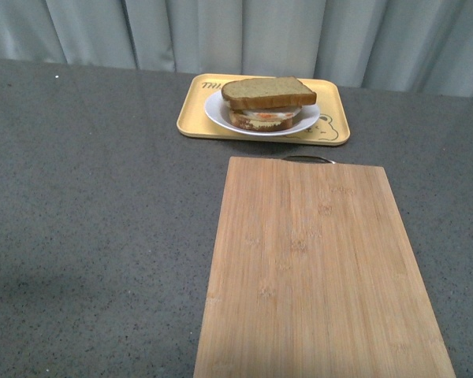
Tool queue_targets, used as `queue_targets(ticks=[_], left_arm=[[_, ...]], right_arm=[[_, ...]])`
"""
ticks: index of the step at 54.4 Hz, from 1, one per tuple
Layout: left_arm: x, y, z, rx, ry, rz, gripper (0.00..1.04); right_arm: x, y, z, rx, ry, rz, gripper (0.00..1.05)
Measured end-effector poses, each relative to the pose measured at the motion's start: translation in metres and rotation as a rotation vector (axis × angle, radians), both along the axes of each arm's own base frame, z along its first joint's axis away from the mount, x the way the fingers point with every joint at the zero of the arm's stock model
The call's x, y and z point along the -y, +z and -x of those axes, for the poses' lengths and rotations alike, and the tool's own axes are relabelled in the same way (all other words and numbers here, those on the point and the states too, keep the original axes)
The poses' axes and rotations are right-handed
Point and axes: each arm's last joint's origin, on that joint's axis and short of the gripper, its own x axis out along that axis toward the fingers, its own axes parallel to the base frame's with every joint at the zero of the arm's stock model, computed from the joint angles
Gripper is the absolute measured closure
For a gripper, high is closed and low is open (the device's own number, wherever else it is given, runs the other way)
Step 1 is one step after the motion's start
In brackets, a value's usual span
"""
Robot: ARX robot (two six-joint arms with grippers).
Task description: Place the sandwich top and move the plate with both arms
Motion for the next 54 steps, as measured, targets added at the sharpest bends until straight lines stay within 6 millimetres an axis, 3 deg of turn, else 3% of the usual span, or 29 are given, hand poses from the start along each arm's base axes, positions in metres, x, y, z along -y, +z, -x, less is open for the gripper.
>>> queue_targets(ticks=[23, 54], left_arm=[[-0.002, 0.000, 0.036, -0.005, 0.004, -0.003, 1.01], [-0.002, 0.008, 0.064, 0.022, 0.004, -0.003, 1.01]], right_arm=[[0.000, 0.000, 0.000, 0.000, 0.000, 0.000, 0.09], [0.000, 0.000, 0.000, 0.000, 0.000, 0.000, 0.09]])
